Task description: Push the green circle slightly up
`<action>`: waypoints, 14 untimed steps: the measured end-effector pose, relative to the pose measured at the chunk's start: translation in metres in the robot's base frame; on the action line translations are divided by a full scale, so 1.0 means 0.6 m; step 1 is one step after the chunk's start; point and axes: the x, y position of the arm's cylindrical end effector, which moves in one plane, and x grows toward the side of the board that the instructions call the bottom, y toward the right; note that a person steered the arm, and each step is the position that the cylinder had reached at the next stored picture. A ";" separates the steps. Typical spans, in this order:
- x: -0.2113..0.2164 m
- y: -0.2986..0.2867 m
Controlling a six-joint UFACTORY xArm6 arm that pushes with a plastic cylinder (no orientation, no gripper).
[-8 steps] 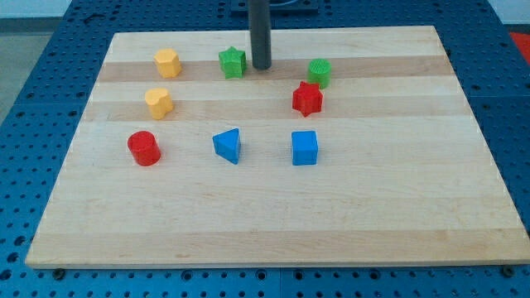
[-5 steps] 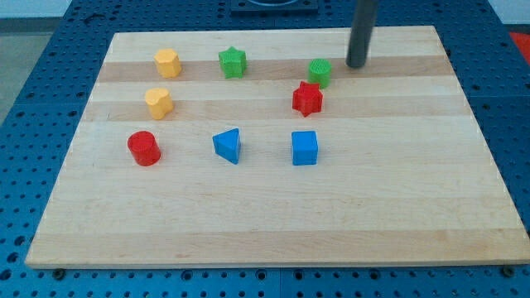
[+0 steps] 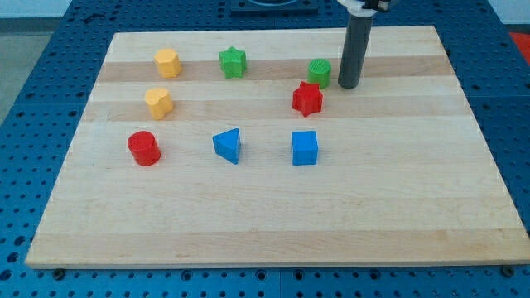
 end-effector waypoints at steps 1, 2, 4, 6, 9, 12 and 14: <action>0.001 -0.005; 0.011 -0.009; 0.021 -0.022; 0.007 -0.042; -0.011 -0.064; -0.011 -0.099; -0.011 -0.116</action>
